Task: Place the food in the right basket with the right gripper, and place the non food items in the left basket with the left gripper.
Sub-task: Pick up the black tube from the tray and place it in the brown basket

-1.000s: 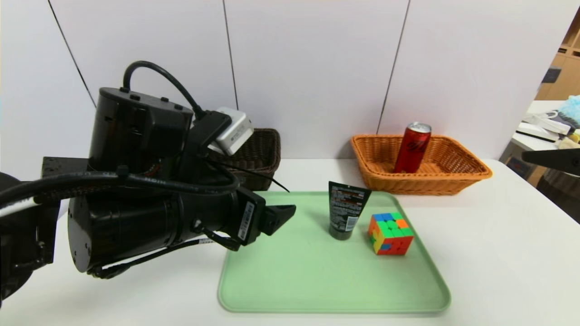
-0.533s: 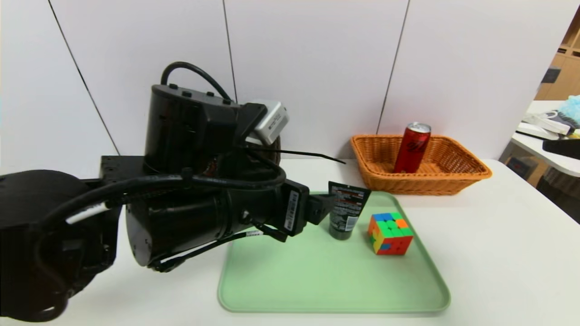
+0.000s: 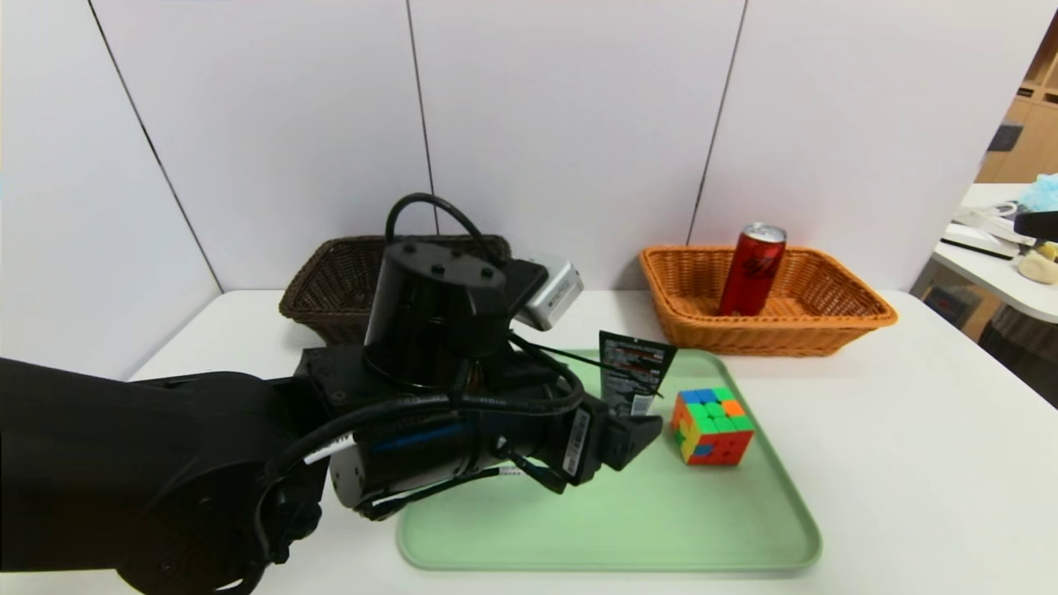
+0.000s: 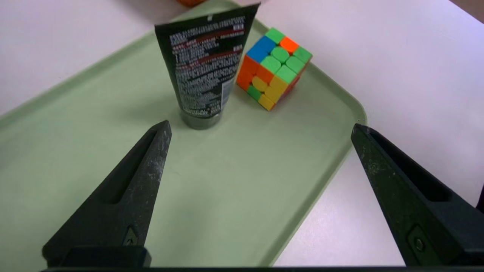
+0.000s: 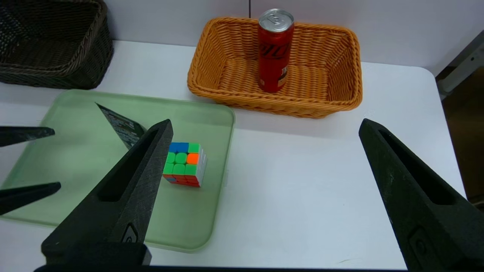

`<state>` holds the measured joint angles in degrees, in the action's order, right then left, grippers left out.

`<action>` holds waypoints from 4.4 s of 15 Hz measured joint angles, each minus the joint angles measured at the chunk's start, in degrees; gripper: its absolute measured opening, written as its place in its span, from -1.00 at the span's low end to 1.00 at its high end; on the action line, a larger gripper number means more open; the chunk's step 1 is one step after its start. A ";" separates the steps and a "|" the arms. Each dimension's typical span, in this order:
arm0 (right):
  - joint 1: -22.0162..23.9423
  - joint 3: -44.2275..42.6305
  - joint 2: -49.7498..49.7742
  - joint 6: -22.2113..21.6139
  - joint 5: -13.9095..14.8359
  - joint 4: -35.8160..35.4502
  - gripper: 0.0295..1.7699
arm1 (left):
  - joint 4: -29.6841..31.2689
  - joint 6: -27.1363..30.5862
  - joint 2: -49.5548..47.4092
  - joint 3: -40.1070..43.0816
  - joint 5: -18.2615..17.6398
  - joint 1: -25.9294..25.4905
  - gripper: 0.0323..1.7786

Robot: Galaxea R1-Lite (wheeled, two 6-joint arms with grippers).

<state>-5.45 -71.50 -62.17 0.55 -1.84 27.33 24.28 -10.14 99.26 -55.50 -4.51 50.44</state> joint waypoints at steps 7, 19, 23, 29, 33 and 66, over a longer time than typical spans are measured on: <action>0.11 0.59 1.12 -0.37 0.37 1.11 0.91 | 10.23 3.04 4.96 1.15 -8.22 -4.34 0.90; -0.04 2.78 5.64 -0.34 0.28 3.06 0.91 | 16.03 4.72 14.69 -0.65 -14.51 -8.78 0.90; -0.15 4.47 7.22 -0.37 0.28 3.10 0.91 | 17.77 4.58 17.36 -3.47 -15.34 -8.86 0.90; -0.20 4.79 7.63 -0.33 0.22 3.01 0.91 | 17.83 4.33 20.86 -7.42 -16.68 -8.91 0.90; -0.17 5.51 7.61 -0.39 0.22 2.99 0.91 | 17.83 3.69 23.15 -9.22 -17.68 -8.97 0.90; -0.15 9.48 7.22 -0.37 -0.06 2.55 0.91 | 17.86 -0.05 29.94 -16.79 -19.30 -8.69 0.38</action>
<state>-5.60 -62.01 -54.96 0.18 -1.90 29.88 42.14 -10.19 129.20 -72.29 -23.81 41.75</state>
